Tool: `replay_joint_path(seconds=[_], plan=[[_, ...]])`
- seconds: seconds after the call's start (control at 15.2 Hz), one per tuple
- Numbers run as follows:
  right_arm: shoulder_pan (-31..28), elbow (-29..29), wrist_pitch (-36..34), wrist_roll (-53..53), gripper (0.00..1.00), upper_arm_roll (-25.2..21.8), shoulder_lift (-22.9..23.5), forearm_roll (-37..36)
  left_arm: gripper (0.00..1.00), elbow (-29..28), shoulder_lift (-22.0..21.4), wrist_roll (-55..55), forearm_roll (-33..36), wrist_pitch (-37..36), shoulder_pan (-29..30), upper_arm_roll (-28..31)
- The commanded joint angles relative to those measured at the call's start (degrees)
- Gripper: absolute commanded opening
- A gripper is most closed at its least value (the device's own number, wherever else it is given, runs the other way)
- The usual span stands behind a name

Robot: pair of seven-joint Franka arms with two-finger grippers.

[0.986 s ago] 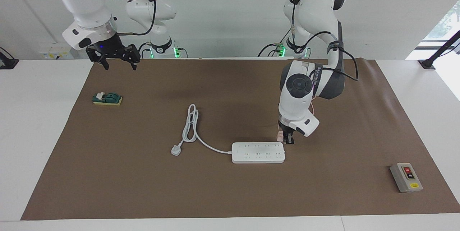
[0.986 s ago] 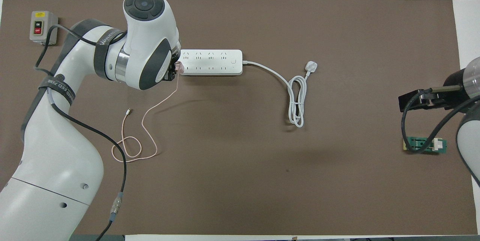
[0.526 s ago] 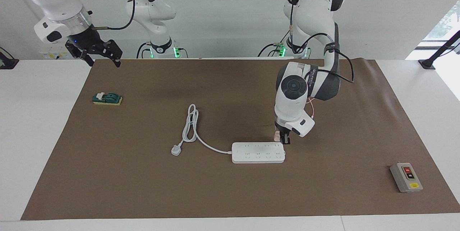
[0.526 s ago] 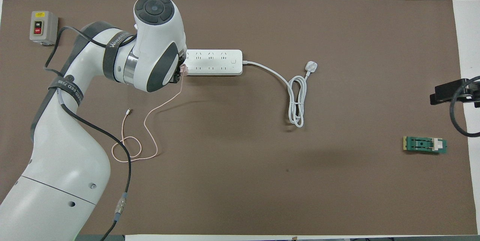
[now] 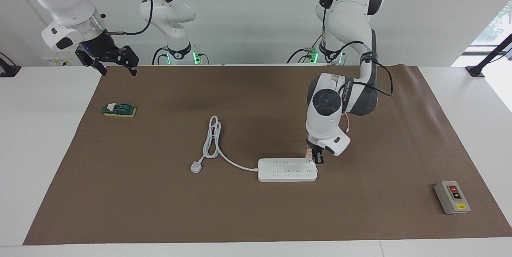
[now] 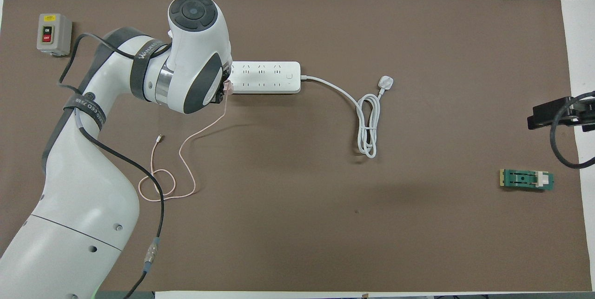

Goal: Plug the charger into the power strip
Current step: 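Push the charger prongs into the strip socket with the left gripper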

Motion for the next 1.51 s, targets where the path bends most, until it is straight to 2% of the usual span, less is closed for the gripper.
replay_joint_path(seconds=[0.0, 1.45], plan=[[-0.41, 0.47, -1.24, -1.21, 1.00, -0.03, 0.15, 0.09, 0.00, 10.11, 6.92, -1.39, 0.63, -5.55, -1.29, 1.91], [-0.32, 0.38, -1.24, -1.30, 1.00, -0.02, 0.06, 0.09, 0.00, 9.76, 4.46, -0.60, -1.66, -5.22, -0.94, 1.21]])
